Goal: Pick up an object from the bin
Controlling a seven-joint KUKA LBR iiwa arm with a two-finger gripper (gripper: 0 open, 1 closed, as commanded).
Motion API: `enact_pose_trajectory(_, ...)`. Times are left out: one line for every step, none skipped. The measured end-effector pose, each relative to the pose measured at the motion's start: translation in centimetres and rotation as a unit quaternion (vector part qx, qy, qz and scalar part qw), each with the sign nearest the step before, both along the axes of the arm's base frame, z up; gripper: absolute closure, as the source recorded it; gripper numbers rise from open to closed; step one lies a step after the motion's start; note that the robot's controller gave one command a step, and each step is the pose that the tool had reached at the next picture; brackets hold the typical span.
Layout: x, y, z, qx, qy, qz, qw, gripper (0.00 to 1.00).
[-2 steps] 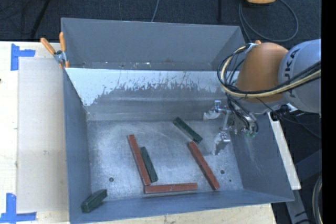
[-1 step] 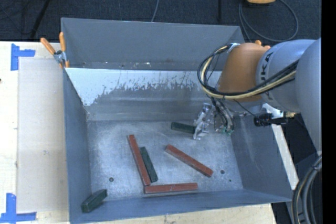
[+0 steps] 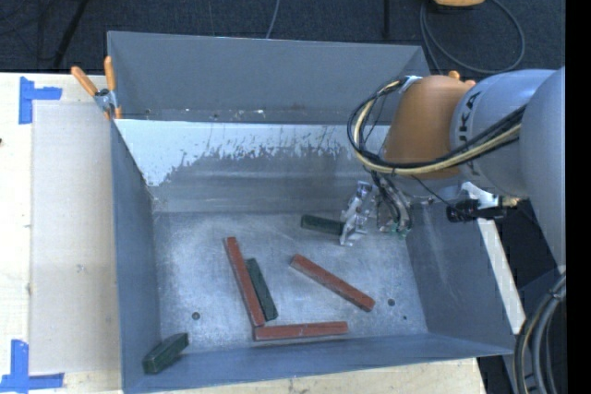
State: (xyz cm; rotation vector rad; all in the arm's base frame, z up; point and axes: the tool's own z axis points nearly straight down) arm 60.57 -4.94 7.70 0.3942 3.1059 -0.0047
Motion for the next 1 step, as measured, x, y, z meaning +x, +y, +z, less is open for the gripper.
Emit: enact_pose_trajectory(0.48,-2.04,18.10,0.001,0.0056,0.120,0.9927,1.00)
